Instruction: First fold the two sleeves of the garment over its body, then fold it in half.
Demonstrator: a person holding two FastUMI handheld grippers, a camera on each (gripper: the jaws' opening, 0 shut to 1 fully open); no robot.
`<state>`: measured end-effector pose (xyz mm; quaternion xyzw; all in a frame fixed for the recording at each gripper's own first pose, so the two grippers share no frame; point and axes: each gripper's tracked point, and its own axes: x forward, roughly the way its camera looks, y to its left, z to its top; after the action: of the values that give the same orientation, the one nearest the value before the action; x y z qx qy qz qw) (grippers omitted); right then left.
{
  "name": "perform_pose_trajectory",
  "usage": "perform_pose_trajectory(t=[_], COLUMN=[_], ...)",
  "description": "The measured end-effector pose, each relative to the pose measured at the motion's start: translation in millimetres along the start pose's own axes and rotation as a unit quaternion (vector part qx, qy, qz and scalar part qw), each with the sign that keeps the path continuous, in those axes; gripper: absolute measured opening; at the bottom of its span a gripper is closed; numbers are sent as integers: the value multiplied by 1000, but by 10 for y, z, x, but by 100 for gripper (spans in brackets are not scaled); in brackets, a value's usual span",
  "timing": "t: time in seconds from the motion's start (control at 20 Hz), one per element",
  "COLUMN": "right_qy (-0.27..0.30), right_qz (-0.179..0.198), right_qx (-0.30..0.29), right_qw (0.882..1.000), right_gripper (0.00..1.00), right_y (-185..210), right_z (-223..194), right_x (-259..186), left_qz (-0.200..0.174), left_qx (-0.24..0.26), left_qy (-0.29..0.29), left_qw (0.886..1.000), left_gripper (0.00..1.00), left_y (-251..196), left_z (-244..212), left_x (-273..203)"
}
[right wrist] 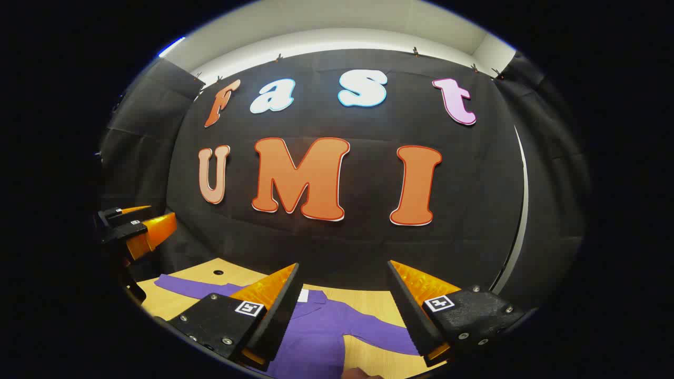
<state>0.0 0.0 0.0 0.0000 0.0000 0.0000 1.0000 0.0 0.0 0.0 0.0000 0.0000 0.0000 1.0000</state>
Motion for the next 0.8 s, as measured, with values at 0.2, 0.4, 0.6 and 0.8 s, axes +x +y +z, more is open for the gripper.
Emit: perform_pose_trajectory(t=[0.2,0.4,0.6,0.8], right_qy=[0,6,0,12], right_qz=[-10,-16,-16,-21], right_qx=[8,15,15,27], right_qw=[1000,1000,1000,999], right_gripper=[95,95,95,95], right_y=[-21,118,314,417], right_z=[-12,-36,14,-35], right_x=[99,162,188,230], left_qz=[-18,-33,-38,-41], left_qx=[4,6,7,16], left_qy=[6,2,2,0], left_qw=[1000,999,999,999], left_gripper=[96,100,100,96], left_y=[-71,-19,160,295], left_z=[-49,-52,-73,-101], left_x=[112,160,210,243])
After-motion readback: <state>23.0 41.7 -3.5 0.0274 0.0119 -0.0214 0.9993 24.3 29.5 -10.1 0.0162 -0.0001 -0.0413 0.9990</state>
